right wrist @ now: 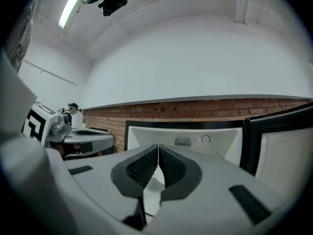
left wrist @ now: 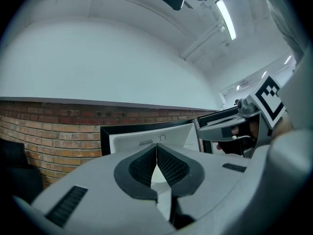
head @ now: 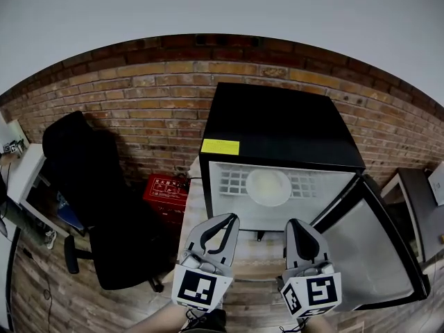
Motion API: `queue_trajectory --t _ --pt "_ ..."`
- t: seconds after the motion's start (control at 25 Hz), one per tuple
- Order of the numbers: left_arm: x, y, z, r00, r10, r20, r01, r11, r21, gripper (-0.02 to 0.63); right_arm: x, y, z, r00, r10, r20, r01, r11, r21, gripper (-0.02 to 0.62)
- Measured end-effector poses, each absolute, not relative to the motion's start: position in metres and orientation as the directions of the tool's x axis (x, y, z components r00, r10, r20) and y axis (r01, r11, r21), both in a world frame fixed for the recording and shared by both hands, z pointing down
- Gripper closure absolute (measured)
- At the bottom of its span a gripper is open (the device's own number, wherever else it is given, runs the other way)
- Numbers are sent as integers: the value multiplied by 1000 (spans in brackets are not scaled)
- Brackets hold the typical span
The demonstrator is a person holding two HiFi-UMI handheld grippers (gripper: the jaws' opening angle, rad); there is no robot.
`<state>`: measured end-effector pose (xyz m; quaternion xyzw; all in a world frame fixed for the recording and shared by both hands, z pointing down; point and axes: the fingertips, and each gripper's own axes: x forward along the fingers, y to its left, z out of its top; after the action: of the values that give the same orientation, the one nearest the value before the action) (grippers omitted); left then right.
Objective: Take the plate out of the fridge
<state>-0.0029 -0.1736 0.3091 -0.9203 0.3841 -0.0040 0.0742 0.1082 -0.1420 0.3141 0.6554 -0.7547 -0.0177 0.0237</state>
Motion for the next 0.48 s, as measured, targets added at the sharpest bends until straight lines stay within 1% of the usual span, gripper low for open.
queue_trajectory --t 0.48 --pt "10 -240 320 772 -634 -36 -633 -765 -118 588 109 -206 322 -59 -997 46 -997 62 53 565"
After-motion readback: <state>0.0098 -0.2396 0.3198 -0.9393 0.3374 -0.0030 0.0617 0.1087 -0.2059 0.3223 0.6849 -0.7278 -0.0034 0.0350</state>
